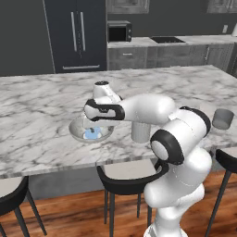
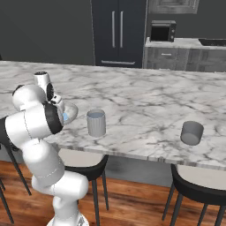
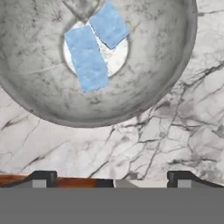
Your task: There are four ice cubes in the ice bowl. Place two ice cubes in each glass of water.
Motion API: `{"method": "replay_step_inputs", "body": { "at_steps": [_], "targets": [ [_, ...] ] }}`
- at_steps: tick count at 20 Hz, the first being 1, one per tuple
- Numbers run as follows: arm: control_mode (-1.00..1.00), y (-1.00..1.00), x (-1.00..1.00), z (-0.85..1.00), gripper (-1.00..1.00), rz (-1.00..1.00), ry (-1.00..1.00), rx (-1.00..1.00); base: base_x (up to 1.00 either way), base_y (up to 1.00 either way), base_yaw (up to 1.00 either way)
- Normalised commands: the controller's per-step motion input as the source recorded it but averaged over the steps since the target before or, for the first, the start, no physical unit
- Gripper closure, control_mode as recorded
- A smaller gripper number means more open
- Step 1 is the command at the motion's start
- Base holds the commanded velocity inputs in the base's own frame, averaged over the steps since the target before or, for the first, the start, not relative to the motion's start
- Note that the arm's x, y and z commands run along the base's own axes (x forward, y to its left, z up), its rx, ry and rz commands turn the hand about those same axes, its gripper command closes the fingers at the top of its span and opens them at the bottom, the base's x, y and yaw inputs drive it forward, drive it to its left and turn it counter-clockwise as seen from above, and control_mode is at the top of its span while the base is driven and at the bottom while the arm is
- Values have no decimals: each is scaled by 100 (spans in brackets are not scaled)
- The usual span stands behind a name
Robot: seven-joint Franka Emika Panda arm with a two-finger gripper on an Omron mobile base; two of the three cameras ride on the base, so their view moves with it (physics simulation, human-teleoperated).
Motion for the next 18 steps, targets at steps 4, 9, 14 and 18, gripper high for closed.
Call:
{"method": "replay_step_inputs", "body": {
  "at_steps": [4,9,14,18],
  "targets": [
    [-100,11,36,-32,-100,0,0,0,0,0,0],
    [-100,3,31,-32,-100,0,0,0,0,0,0],
    [-100,19,29,-27,-100,0,0,0,0,0,0],
    [-100,19,26,-17,-100,0,-3,0,0,0,0]
  ]
}}
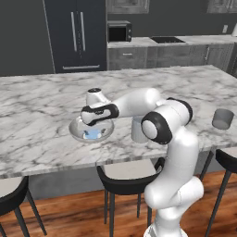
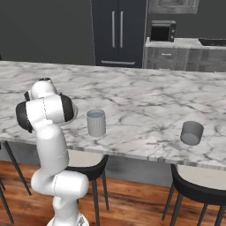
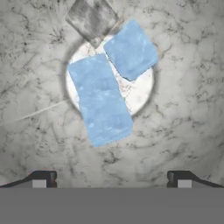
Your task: There are four ice cubes in the ice bowl. Place two ice cubes in each glass of water.
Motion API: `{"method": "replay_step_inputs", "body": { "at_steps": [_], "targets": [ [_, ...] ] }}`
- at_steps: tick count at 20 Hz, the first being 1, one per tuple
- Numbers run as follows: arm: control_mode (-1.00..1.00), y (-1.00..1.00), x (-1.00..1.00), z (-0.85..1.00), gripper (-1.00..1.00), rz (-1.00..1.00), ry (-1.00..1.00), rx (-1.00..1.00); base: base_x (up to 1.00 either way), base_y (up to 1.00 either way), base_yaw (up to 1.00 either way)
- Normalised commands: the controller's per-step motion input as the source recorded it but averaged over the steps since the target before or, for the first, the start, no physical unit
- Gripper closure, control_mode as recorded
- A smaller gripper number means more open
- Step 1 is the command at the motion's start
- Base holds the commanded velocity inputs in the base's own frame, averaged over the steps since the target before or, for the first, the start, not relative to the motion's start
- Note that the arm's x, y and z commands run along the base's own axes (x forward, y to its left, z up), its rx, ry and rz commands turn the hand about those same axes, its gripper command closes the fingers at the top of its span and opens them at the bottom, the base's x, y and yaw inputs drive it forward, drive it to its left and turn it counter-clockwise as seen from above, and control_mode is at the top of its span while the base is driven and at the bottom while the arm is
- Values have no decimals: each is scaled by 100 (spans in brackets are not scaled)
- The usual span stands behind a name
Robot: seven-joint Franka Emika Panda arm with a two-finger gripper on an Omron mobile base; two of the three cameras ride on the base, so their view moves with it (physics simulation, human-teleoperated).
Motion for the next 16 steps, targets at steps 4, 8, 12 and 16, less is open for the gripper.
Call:
{"method": "replay_step_inputs", "body": {
  "at_steps": [4,8,12,16],
  "targets": [
    [-100,1,25,-24,-100,0,-6,0,0,0,0],
    [-100,0,10,-33,-100,0,-2,0,0,0,0],
    [-100,4,15,-22,-100,0,-2,0,0,0,0],
    [-100,5,21,-10,-100,-1,-4,0,0,0,0]
  ]
}}
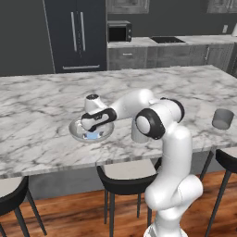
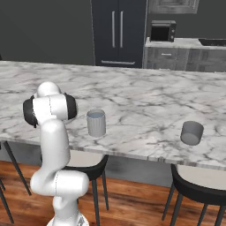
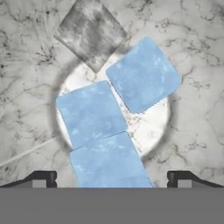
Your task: There are four ice cubes in the ice bowl. Place two ice cubes in each glass of water.
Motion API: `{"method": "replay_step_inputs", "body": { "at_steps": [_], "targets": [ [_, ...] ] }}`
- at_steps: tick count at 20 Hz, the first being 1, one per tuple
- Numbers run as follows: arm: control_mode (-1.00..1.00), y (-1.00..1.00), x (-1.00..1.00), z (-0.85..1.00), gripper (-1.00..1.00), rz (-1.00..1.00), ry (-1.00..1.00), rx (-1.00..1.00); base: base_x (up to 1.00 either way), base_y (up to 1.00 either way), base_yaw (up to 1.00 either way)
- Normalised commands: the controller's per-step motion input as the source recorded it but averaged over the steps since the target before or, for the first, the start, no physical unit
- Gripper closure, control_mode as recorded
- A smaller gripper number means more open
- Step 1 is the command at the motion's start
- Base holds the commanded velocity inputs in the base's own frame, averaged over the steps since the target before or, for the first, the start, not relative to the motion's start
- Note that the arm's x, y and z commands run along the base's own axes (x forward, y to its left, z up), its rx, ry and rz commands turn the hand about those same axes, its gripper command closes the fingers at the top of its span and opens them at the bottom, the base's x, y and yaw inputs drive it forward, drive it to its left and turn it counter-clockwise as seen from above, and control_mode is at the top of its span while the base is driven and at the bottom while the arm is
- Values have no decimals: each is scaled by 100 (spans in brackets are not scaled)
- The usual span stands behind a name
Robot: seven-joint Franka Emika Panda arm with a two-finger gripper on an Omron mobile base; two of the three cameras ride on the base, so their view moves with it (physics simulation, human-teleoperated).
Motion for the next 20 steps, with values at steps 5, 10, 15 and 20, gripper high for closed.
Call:
{"method": "replay_step_inputs", "body": {
  "at_steps": [5,10,15,20],
  "targets": [
    [-100,7,6,-15,-100,-2,0,0,0,0,0],
    [-100,0,-10,-36,100,-8,3,0,0,0,0],
    [-100,0,0,-38,100,-5,0,0,0,0,0],
    [-100,0,-27,23,100,-6,-26,4,0,0,0]
  ]
}}
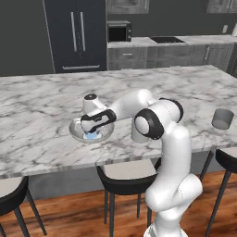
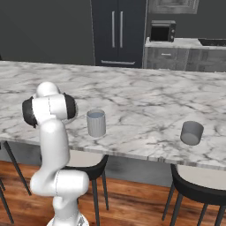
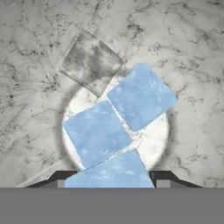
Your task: There are four ice cubes in the ice bowl. Place two ice cubes in each glass of water.
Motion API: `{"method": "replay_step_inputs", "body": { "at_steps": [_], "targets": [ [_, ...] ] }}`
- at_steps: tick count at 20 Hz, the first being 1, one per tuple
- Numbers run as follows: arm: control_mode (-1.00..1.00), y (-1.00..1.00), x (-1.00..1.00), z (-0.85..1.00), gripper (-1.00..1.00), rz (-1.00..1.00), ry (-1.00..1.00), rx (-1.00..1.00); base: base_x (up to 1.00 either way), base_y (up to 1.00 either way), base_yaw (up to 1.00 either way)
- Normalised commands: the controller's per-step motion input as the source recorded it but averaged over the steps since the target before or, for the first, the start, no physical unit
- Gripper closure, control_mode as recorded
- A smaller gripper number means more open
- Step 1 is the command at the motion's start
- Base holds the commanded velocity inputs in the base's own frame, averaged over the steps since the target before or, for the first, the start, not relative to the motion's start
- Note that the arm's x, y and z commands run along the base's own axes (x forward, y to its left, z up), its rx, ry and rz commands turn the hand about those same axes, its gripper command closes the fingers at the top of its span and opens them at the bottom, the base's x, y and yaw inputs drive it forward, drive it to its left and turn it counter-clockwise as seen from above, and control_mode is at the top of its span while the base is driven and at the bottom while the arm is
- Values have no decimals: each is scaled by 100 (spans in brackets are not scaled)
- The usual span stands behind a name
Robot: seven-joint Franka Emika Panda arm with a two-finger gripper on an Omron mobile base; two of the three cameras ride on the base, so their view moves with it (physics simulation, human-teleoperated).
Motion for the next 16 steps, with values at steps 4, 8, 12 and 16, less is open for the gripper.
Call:
{"method": "replay_step_inputs", "body": {
  "at_steps": [4,8,12,16],
  "targets": [
    [-100,-2,-44,86,100,-14,-43,6,0,0,0],
    [-100,-67,-38,48,100,-34,-14,10,0,0,0],
    [-100,-100,-28,72,100,-31,0,21,0,0,0],
    [-100,-99,-31,100,100,-21,0,22,0,0,0]
  ]
}}
